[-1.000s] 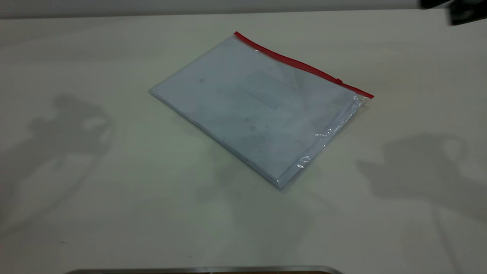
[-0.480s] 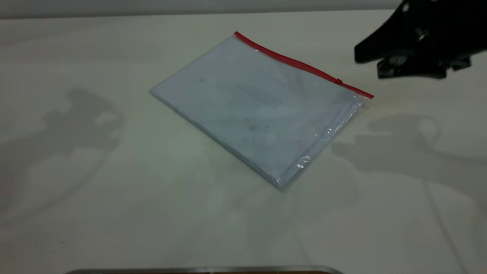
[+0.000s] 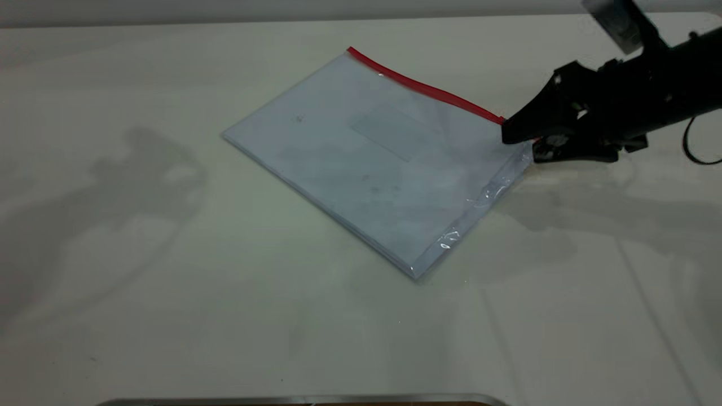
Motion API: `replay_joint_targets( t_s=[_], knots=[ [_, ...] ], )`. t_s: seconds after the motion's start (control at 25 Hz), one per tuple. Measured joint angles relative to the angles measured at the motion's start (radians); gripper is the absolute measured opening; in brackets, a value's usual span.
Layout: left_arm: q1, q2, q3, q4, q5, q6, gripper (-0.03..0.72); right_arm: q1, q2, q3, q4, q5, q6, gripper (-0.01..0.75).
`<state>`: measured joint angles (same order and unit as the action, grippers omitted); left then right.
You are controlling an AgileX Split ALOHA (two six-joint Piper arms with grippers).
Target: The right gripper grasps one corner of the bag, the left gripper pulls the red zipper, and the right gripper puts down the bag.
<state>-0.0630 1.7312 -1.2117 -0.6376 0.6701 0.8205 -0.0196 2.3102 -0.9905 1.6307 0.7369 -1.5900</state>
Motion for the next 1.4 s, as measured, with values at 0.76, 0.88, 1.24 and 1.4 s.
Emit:
replay_joint_targets(
  t_s=[0.76,0.88,1.24,1.4],
  knots=[
    [-0.009,0.024,0.0,-0.038,0.01,-0.001,0.524,-0.071,0.207,-0.123,0.108,0.02,-0.124,0.591],
    [-0.009,0.035,0.0,-0.038,0.01,-0.001,0.524,-0.071,0.228,-0.146,0.13,0.047,-0.141,0.591],
    [-0.009,0.037,0.0,-0.039,0.007,-0.001,0.524,-0.053,0.309,-0.226,0.163,0.168,-0.143,0.587],
    [-0.009,0.037,0.0,-0.04,0.003,-0.001,0.524,-0.038,0.318,-0.229,0.163,0.179,-0.152,0.498]
  ],
)
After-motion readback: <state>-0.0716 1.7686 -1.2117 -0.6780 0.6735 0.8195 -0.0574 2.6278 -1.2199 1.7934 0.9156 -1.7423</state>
